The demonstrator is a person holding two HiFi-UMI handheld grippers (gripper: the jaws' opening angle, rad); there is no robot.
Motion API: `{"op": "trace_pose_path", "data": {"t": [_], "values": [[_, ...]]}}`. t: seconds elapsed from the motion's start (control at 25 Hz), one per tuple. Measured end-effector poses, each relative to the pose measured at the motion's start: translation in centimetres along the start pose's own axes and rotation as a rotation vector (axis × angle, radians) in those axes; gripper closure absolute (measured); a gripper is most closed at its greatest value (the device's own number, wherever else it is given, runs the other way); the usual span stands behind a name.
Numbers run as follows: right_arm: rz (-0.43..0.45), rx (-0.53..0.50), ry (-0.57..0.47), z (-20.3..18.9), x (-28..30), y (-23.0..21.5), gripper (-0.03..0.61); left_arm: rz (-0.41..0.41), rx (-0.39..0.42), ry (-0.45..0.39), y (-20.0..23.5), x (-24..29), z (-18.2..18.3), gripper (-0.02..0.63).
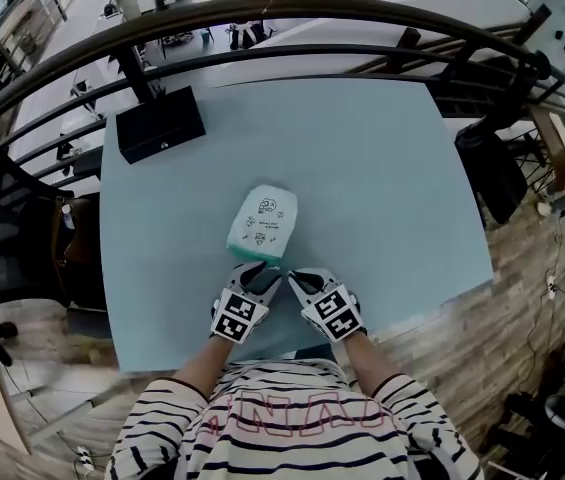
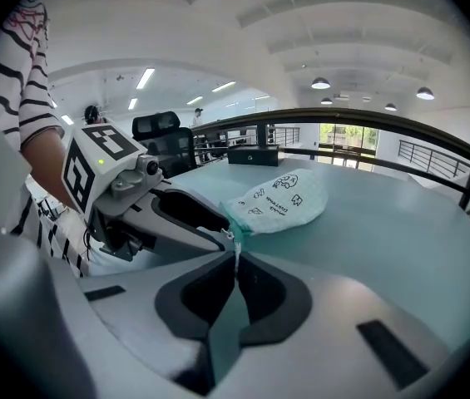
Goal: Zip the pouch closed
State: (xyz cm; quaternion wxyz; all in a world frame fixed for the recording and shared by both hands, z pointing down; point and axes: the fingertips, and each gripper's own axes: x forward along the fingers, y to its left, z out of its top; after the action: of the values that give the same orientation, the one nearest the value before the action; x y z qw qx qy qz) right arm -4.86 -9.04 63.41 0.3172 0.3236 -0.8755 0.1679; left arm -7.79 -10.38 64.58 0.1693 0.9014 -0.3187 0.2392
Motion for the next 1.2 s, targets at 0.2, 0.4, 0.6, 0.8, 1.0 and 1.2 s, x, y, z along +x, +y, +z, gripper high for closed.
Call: {"op": "trace_pose_path", "data": {"t": [0.2,0.4,0.6,0.8,1.0,1.2], "values": [[-0.028,0.038,-0.004,-0.5,-0.4,0.3,0.541,-0.021,0.014,-0.022,-1.1,-0.3,0.2,0.442],[-0.051,0.062,-0.013,-0.4,-0.6,-0.2,0.541,-0.056,0.035,-0.031,-1.8,-0.8,0.6,0.467],[-0.036,0.057,-0.018,-0.2,-0.5,0.6,0.541,-0.059,0.051,-0.018,-2.0,-0.8,0.3,0.515],[-0.033,0.058,-0.019,-0.1,-0.6,1.1,0.541,-0.034,0.046,0.000,-1.7,-0.7,0.1,0.524],[-0.035,0.059,-0.016,-0.5,-1.0,0.8,0.541,-0.011,0.049,0.012,-1.3,-0.6,0.0,0.578],[-0.101,0.072,-0.015,-0.5,-1.2,-0.3,0.541,0.006,0.058,0.041,-1.5,-0.6,-0.1,0.582]]}}
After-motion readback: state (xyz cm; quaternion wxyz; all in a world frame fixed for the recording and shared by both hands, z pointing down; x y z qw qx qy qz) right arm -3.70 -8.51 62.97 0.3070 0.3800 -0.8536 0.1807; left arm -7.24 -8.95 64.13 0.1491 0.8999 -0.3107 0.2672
